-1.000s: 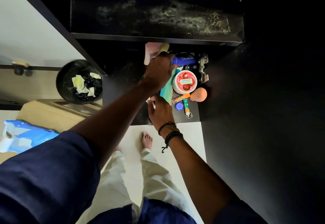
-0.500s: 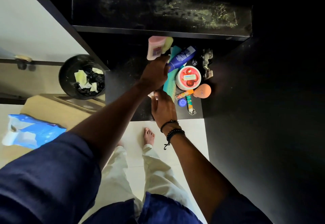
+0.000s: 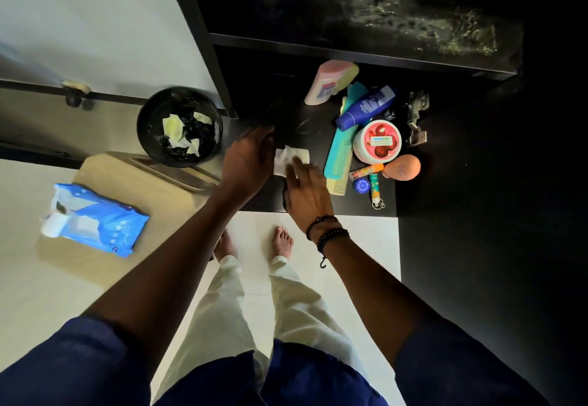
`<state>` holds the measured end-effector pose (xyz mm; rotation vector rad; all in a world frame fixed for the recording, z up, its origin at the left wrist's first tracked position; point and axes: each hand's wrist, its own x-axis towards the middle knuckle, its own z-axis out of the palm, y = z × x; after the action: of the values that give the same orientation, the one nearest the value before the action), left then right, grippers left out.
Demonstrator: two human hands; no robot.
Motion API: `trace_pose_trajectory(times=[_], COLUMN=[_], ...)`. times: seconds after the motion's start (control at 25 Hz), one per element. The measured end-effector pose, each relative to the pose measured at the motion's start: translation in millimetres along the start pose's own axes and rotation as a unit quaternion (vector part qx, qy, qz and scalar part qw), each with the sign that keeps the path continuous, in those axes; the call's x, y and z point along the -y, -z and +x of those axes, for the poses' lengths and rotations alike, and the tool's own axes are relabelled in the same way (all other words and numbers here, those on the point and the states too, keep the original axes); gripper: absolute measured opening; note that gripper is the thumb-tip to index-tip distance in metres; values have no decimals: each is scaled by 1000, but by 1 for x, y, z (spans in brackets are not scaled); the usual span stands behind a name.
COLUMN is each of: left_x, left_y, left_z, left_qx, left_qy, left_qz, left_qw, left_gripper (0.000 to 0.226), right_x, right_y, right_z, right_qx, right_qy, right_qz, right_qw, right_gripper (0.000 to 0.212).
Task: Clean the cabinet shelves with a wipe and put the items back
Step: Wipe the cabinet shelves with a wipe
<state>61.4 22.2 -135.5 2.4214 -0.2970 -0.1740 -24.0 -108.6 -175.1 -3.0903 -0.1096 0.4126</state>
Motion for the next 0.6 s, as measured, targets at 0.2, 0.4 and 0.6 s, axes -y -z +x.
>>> trace_pose_trajectory(times=[0.2,0.4,0.6], left_x=[20,47,57], left_y=[11,23,26], left_z=[-9,-20,-28], left_qx=[17,21,98], left_qy=[-5,42,66], left_qz=[12,7,-5], left_qw=[1000,999,993], left_gripper=[35,39,46], right_x=[5,43,43], right_y=[22,22,25], right_z=[57,60,38], right_qx=[63,9,101], right_qy=[-177,-41,-65], right_qz=[96,82,65], right_qw=[978,996,991], right_gripper=[58,41,53])
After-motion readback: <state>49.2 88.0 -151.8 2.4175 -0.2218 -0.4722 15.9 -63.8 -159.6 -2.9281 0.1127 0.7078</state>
